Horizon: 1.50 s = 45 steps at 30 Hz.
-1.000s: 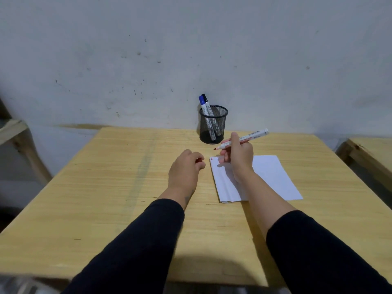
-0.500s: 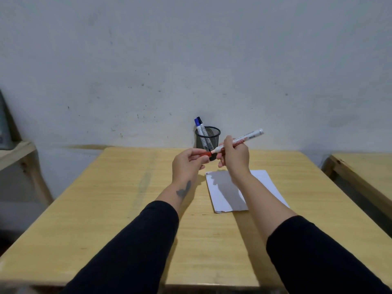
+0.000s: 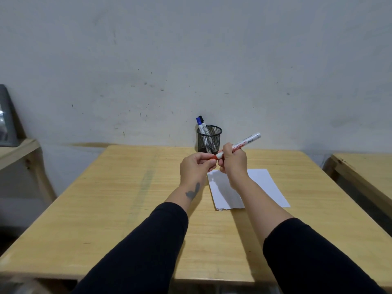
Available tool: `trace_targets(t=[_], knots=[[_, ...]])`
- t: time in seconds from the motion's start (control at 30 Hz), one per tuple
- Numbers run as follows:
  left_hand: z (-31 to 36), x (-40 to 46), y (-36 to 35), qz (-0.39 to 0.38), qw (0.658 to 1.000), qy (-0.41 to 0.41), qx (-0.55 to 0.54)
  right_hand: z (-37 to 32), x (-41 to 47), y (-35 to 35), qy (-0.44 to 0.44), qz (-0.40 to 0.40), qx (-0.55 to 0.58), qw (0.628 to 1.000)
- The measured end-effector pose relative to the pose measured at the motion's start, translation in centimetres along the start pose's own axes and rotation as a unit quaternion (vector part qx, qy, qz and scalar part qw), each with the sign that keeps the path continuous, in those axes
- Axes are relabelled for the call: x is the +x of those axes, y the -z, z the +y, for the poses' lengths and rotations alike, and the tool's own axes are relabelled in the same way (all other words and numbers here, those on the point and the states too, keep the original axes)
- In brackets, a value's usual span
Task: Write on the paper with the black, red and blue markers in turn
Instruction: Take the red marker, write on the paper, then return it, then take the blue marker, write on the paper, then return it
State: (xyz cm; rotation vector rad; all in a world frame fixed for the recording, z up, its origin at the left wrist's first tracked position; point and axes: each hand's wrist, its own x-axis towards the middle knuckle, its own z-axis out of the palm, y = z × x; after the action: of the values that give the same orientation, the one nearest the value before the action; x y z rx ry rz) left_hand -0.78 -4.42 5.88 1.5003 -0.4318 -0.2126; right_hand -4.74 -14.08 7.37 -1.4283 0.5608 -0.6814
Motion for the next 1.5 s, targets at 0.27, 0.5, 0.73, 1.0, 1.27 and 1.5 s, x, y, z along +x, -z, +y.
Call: trace_targets(t=[0.27, 0.5, 0.73, 1.0, 1.27, 1.5], knots=[[0.3, 1.6, 2.0, 0.061, 0.995, -0.009, 0.078, -1.1, 0.4, 0.5, 0.098, 0.019, -0.375, 0.922], [0.4, 2.1, 1.7, 0.060, 0.990, -0.034, 0.121, 0.8, 2.3, 0.7, 0.447, 0.025, -0.554, 0.702], [-2.2, 2.0, 3.1, -0.021, 0.941, -0.034, 0.337, -2.9, 5.2, -0.5, 0.370, 0.055, -0.491, 0.787], [-6.9, 1.9, 4.4, -0.120, 0.788, -0.017, 0.603, -7.0, 10.7, -3.8, 0.253, 0.080, -0.293, 0.918], [-7.0, 2.2, 4.3, -0.103, 0.784, -0.020, 0.611, -1.1, 14.0, -4.3, 0.151, 0.045, -0.415, 0.896], [-7.0, 2.2, 4.3, -0.105, 0.784, -0.018, 0.612, -1.0, 14.5, -4.9, 0.181, 0.073, -0.383, 0.903]])
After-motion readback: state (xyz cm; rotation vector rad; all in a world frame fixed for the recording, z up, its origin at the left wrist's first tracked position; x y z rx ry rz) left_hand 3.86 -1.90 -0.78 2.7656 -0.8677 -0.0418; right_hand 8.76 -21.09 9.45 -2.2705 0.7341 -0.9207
